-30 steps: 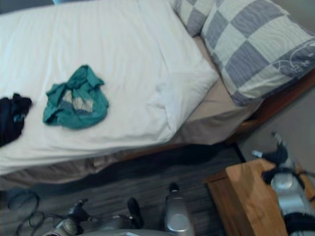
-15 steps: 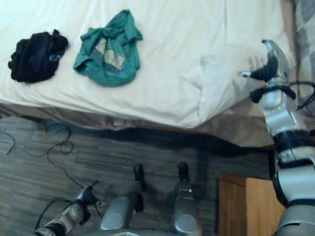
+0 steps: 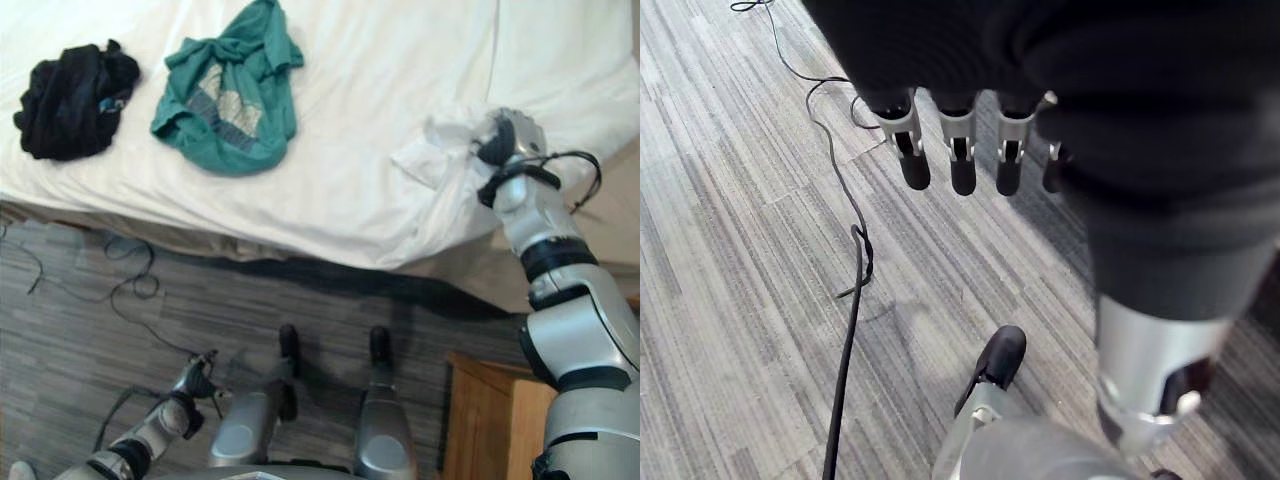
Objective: Tidy up the quilt and then pick up the clothes from the bed and put them into the laundry hamper.
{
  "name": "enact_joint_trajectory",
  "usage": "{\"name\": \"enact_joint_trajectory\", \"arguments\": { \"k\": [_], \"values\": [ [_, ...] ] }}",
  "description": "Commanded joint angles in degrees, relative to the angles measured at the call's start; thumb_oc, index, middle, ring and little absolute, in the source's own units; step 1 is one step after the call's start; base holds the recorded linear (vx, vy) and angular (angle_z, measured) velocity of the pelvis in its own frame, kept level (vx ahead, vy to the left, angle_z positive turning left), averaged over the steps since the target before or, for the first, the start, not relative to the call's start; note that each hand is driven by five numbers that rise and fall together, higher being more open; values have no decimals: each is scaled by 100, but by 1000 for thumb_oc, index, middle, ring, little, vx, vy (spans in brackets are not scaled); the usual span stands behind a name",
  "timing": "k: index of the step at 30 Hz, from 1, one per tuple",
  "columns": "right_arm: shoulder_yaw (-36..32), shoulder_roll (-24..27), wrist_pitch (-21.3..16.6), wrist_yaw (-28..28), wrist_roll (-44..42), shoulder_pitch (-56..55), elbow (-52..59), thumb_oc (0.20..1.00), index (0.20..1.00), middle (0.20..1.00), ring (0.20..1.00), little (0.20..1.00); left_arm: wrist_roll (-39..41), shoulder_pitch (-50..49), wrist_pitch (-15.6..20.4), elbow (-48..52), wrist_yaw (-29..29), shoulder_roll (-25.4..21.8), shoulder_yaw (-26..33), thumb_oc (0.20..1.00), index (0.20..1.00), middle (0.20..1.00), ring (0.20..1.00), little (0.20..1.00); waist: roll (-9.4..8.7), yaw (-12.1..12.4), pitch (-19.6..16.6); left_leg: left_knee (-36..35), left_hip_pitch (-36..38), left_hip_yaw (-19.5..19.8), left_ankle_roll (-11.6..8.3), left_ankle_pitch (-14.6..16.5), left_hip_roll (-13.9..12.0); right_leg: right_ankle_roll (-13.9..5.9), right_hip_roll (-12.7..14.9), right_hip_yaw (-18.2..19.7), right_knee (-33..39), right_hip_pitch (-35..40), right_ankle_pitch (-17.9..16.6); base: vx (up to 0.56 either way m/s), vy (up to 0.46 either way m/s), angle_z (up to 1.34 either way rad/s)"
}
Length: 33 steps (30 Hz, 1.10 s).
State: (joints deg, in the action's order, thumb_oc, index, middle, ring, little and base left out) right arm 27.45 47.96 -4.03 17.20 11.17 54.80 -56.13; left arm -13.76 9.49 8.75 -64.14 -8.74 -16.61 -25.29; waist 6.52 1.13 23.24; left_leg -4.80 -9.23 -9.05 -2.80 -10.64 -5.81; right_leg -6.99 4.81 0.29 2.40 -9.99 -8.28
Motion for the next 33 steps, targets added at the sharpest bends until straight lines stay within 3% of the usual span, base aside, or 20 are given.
{"name": "enact_joint_trajectory", "arguments": {
  "k": [1,2,3,4,5,6,9,10,11,14,16,17,18,26,27,28,30,31,33],
  "values": [
    [-145,255,2,81,-41,-415,147,555,555,555,555,555,-12,40,-64,-377,-55,19,-96,1000,1000,1000,1000,1000,-364,42,-248,-20,322,-1,-433,551,-324,-168,16,105,-661,-397,823,48,7,19],
    [-813,334,0,169,-124,-1345,410,1000,1000,1000,1000,1000,-91,-19,-129,-449,-24,8,104,1000,1000,1000,1000,1000,-454,-58,-336,-20,419,-15,-429,612,-329,-184,52,85,-556,-253,792,32,2,1],
    [-863,335,10,167,-115,-1406,445,1000,1000,1000,1000,1000,-91,-26,-130,-445,-23,-6,82,1000,1000,1000,1000,1000,-462,-39,-341,-20,426,-12,-429,614,-327,-185,54,82,-547,-240,790,68,12,-7],
    [-1639,386,0,283,-313,-2296,650,1000,1000,1000,1000,1000,-160,-101,-186,-500,-6,-72,292,1000,1000,1000,1000,1000,-546,-143,-450,-20,497,-27,-422,680,-315,-212,92,89,-429,-127,744,39,12,-14],
    [-1694,384,7,280,-306,-2361,684,1000,1000,1000,1000,1000,-161,-105,-187,-498,-5,-84,266,1000,1000,1000,1000,1000,-554,-120,-454,-20,504,-25,-421,682,-312,-214,95,86,-417,-113,741,72,26,-4],
    [-2435,400,-17,371,-601,-3116,750,1000,1000,1000,1000,1000,-184,-167,-222,-581,28,-171,487,1000,1000,1000,1000,1000,-652,-222,-568,-20,563,-65,-417,744,-320,-243,141,77,-307,-12,693,60,20,-2],
    [-3513,185,37,631,-1070,-4085,799,1000,1000,1000,1000,1000,-203,-209,-303,-694,33,-288,707,1000,1000,1000,1000,1000,-764,-304,-693,-20,649,-128,-414,817,-332,-285,179,73,-215,101,657,52,36,-2],
    [-3557,174,43,632,-1068,-4136,827,1000,1000,1000,1000,1000,-202,-206,-303,-693,34,-298,682,1000,1000,1000,1000,1000,-770,-280,-693,-20,657,-128,-413,820,-330,-287,181,72,-209,111,657,79,73,-11],
    [-4695,-233,-45,1456,-1895,-4634,1185,1000,1000,1000,1000,1000,-235,-241,-424,-673,-65,-238,748,1000,1000,1000,1000,1000,-797,-348,-776,-20,731,-103,-380,905,-330,-303,224,27,-205,198,682,61,56,-16],
    [-4992,-337,-94,1746,-2055,-4775,1470,1000,1000,1000,1000,1000,-245,-258,-459,-705,-98,-210,736,1000,1000,1000,1000,1000,-803,-336,-807,-20,757,-88,-375,928,-330,-311,237,8,-204,237,701,45,41,-9],
    [-5221,-427,-365,2195,-2204,-4603,2220,1000,1000,1000,1000,1000,-250,-213,-495,-713,-165,-116,680,1000,1000,1000,1000,1000,-796,-310,-809,-20,771,-47,-362,949,-308,-314,253,25,-210,246,715,18,24,-15],
    [-5165,-372,-407,2240,-2079,-4480,2442,485,485,485,485,485,-246,-201,-481,-701,-171,-92,627,1000,1000,1000,1000,1000,-788,-292,-800,-20,770,-41,-360,944,-298,-313,255,35,-213,240,714,-2,10,-9],
    [-5045,-279,-404,2237,-1895,-4291,2651,200,200,200,200,200,-254,-175,-466,-685,-179,-71,559,1000,1000,1000,1000,1000,-786,-260,-781,-20,764,-38,-363,938,-291,-313,258,46,-208,227,709,-7,-4,-6],
    [-4815,-131,-338,2219,-1644,-4024,2741,200,200,200,200,200,-246,-133,-444,-668,-177,-48,536,1000,1000,1000,1000,1000,-770,-250,-740,-20,754,-46,-369,927,-286,-312,258,65,-203,210,696,-28,-6,7],
    [-2667,550,54,1939,-868,-1511,1840,200,200,200,200,200,-3,131,-292,-392,-252,-160,10,1000,1000,1000,1000,1000,-443,85,-206,5,417,-18,-371,678,-245,-233,177,221,-689,-362,796,-220,-40,-3],
    [-2599,553,41,1944,-879,-1434,1797,200,200,200,200,200,-5,133,-292,-394,-251,-146,42,1000,1000,1000,1000,1000,-437,56,-205,5,404,-19,-371,674,-245,-232,177,224,-702,-381,799,-290,-23,-42],
    [-2309,6,51,1789,-1315,-1197,861,200,200,200,200,200,121,155,-311,-408,-350,-85,43,1000,1000,1000,1000,1000,-338,59,18,297,235,-51,-344,750,-267,-199,115,266,-1086,-658,913,-90,16,-36],
    [-2304,5,49,1789,-1316,-1192,856,200,200,200,200,200,121,154,-311,-407,-350,-85,46,1000,1000,1000,1000,1000,-339,58,14,302,228,-52,-344,753,-266,-199,115,268,-1092,-666,916,-44,9,15],
    [-2272,-596,86,1545,-1416,-1758,428,200,200,200,200,200,78,133,-355,-452,-419,-14,122,1000,1000,1000,1000,1000,-337,23,113,546,139,-94,-327,866,-299,-185,99,265,-1227,-757,974,-16,11,18]
  ]
}}
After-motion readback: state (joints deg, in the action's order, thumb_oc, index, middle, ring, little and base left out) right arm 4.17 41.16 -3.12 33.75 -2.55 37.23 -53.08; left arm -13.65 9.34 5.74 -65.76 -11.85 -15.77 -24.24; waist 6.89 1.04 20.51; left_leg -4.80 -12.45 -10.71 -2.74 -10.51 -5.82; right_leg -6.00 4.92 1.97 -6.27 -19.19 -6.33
